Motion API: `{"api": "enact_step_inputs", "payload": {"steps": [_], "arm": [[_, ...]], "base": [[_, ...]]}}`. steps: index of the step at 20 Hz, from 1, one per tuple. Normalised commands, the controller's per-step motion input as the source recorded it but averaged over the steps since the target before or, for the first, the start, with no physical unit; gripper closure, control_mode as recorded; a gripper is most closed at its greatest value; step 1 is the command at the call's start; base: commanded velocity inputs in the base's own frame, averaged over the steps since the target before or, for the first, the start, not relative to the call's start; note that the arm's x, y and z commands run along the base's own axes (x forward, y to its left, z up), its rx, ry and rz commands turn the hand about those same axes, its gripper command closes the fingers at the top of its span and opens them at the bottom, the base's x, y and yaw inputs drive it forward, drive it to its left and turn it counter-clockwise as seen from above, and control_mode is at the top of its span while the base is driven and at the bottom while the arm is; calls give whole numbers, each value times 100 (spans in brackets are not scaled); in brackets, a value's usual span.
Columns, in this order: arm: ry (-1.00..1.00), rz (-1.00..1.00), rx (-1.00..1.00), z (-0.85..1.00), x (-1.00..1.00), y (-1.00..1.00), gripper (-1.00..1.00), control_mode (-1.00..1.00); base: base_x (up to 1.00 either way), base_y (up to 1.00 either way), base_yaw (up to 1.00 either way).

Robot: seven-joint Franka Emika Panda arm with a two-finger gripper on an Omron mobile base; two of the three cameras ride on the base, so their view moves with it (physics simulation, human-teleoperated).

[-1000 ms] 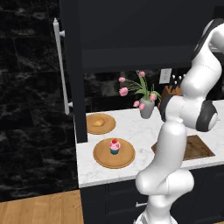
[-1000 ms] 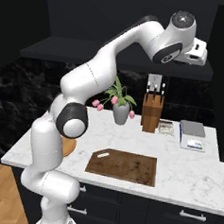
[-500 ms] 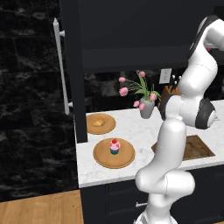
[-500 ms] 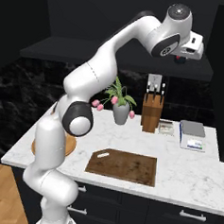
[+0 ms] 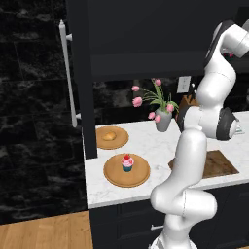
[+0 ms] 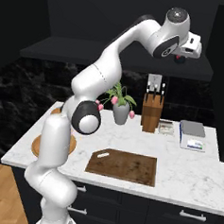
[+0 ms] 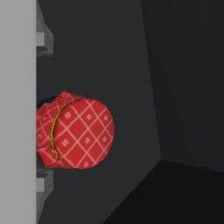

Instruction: From the different types of pastries on the counter, select a croissant and place it on the cutting board. Then retrieve a jar of jam from the cabinet and place it alongside the croissant on the cutting board.

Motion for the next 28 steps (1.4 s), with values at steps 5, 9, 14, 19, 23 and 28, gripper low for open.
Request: {"api": "enact_step_inputs", "payload": {"steps": [5,9,14,19,23,28], "arm": [[0,1,2,0,18,-7,-100,-100],[0,0,2,0,1,-18,-100,-100],[0,0,0,-8,0,-17,-100,-100],[0,1,3,-16,0,-3,100,-100],[0,4,0,0,10,0,100,-100],[0,7,0,26,6,0,100,-100]], "base": [[0,0,0],[0,0,0],[0,0,0],[0,0,0],[0,0,0],[0,0,0]]}}
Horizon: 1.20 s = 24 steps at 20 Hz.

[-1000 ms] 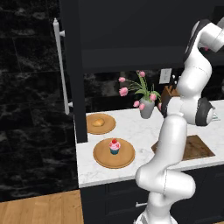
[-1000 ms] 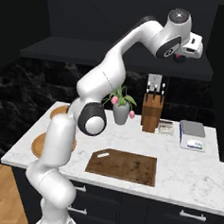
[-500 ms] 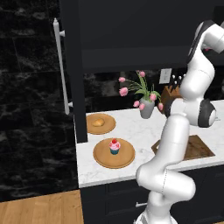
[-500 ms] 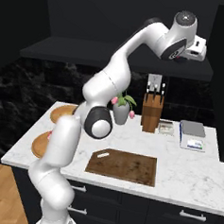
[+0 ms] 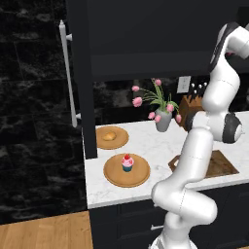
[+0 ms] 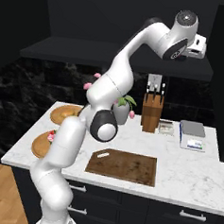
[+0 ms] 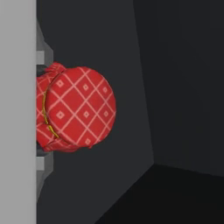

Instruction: From the different types of pastries on the counter, select a croissant and place it on the cutting board. Then retrieve a jar of jam from the cabinet and place it alongside the croissant on the cutting board.

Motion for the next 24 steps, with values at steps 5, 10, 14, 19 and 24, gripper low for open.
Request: {"api": "enact_step_inputs", "payload": {"steps": [5,10,14,19,24], "arm": [[0,9,0,76,-26,-3,100,-100],[-4,-3,1,-37,-50,20,100,-100],[-22,-12,0,-97,-100,44,100,-100],[-28,-9,1,-70,-99,55,100,-100],[-6,0,-1,-23,-53,42,100,-100]], "base": [[0,0,0],[0,0,0],[0,0,0],[0,0,0],[0,0,0]]}}
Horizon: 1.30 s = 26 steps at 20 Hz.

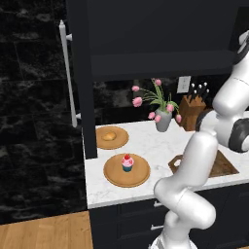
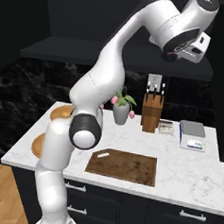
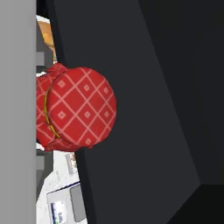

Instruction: From the different types of pastries on the counter, select a croissant and place it on the cutting board. Then retrieve a jar of jam from the cabinet and place it alongside the croissant on the cutting board.

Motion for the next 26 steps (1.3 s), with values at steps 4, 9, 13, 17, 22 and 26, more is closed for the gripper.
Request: {"api": "enact_step_inputs", "payload": {"steps": [4,9,13,17,22,26], "arm": [[-34,-1,-24,-100,-100,100,100,-100],[-38,0,-30,-90,-100,100,100,-100],[-10,0,-7,-10,-29,51,100,-100],[-21,-1,-20,-24,-91,87,100,-100],[-29,0,-40,-65,-100,100,100,-100],[-29,-1,-48,-82,-100,100,100,-100]], "base": [[0,0,0],[0,0,0],[0,0,0],[0,0,0],[0,0,0],[0,0,0]]}}
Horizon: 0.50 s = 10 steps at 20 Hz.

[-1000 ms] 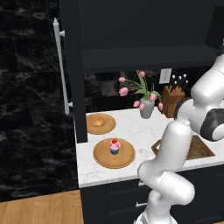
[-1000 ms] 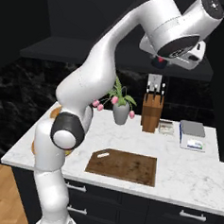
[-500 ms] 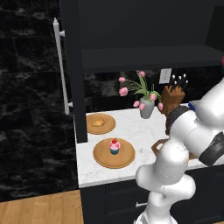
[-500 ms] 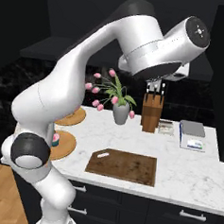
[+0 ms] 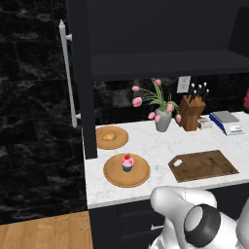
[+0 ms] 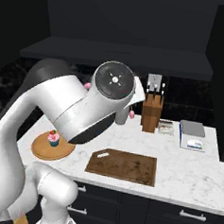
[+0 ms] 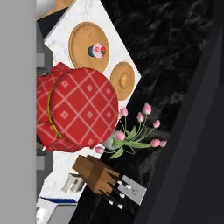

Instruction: From the different types of pastries on the counter, select a croissant and place it on the cutting board. Then retrieve a jar of jam from the cabinet and place it alongside the croissant on the cutting board.

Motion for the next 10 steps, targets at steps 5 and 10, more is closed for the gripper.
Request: {"api": "enact_step_inputs", "payload": {"steps": [5,10], "arm": [[-5,0,-8,-6,-26,49,100,-100],[24,-11,-11,-20,13,51,100,-100]], "base": [[0,0,0],[0,0,0]]}}
